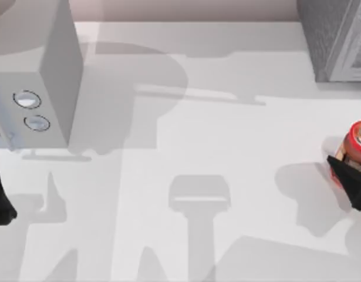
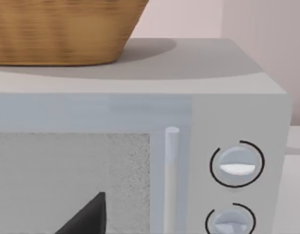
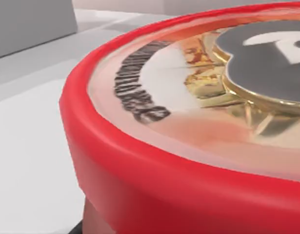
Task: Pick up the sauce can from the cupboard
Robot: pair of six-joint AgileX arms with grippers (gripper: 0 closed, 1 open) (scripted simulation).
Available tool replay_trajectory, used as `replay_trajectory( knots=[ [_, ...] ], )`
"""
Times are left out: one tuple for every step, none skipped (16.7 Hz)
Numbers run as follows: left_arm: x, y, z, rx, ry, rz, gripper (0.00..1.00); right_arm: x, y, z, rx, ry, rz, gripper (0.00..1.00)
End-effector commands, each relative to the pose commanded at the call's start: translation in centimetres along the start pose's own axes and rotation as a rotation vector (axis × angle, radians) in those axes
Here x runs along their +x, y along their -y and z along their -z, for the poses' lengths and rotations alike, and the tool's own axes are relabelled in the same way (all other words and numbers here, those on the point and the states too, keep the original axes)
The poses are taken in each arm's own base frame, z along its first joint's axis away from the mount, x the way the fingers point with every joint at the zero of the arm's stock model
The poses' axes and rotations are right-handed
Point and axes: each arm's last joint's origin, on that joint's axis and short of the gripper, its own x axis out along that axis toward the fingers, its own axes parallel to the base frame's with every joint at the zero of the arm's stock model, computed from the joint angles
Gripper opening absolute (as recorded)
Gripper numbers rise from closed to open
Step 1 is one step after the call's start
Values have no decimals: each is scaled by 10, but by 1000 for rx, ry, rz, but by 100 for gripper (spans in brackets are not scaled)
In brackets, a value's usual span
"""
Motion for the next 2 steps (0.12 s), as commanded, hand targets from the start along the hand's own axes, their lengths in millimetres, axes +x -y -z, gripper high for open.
replay_trajectory(
  knots=[
    [0, 0, 0, 0, 0, 0, 100, 0, 0, 0, 0, 0, 0, 100],
    [0, 0, 0, 0, 0, 0, 100, 0, 0, 0, 0, 0, 0, 100]
  ],
)
